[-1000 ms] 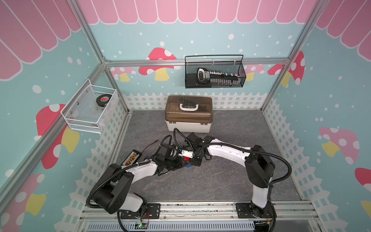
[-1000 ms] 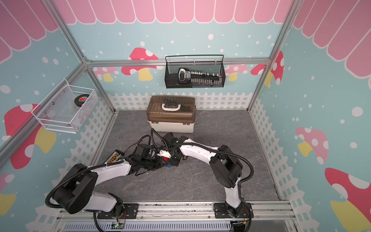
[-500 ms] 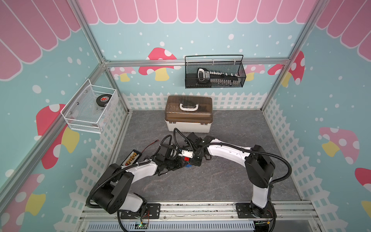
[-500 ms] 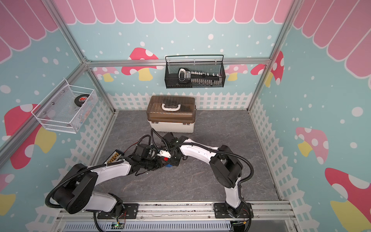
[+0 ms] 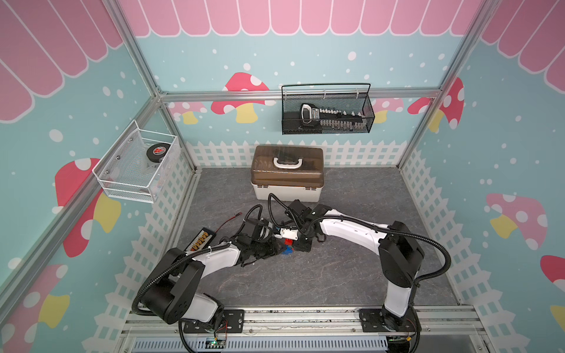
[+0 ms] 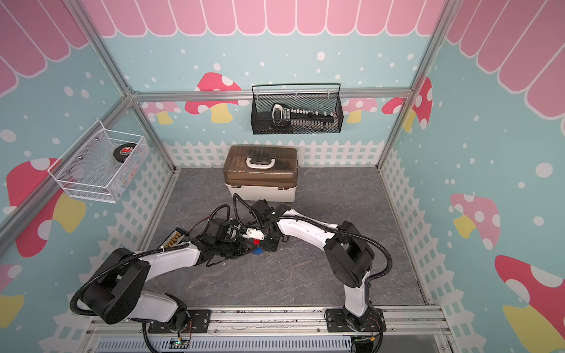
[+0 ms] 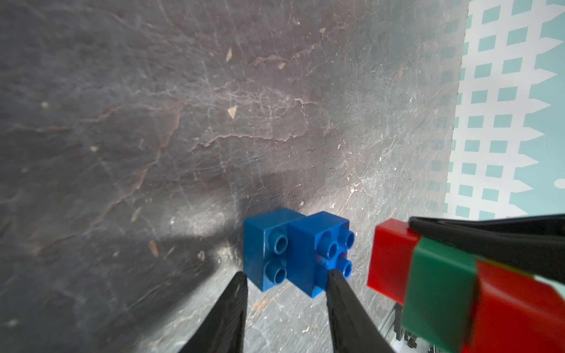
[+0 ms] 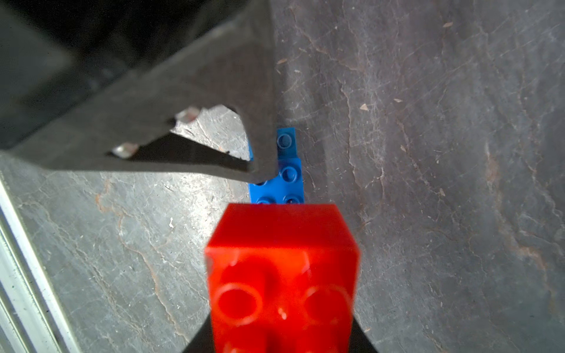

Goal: Assemble the letter y with lego
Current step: Assemble the lego brick with the lego brick.

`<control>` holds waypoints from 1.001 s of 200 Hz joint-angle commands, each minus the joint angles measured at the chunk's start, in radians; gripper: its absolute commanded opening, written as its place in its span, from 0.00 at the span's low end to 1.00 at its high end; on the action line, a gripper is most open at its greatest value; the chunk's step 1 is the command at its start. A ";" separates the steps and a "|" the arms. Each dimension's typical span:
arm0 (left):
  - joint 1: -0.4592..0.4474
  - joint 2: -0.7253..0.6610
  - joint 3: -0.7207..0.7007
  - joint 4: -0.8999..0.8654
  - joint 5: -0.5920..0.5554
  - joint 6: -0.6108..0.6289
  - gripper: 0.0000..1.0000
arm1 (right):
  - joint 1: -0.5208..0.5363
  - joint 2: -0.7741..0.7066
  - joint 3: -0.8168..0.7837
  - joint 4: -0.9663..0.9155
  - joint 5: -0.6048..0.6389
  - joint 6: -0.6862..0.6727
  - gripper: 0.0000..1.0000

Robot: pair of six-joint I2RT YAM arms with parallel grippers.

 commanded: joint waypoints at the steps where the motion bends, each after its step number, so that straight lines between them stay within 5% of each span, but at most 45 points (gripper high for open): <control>1: -0.001 0.028 -0.015 -0.080 -0.093 0.013 0.43 | -0.001 -0.012 -0.003 -0.023 -0.035 -0.059 0.27; 200: -0.001 0.029 -0.073 0.017 -0.073 -0.016 0.41 | -0.004 0.075 0.058 0.001 -0.033 -0.105 0.27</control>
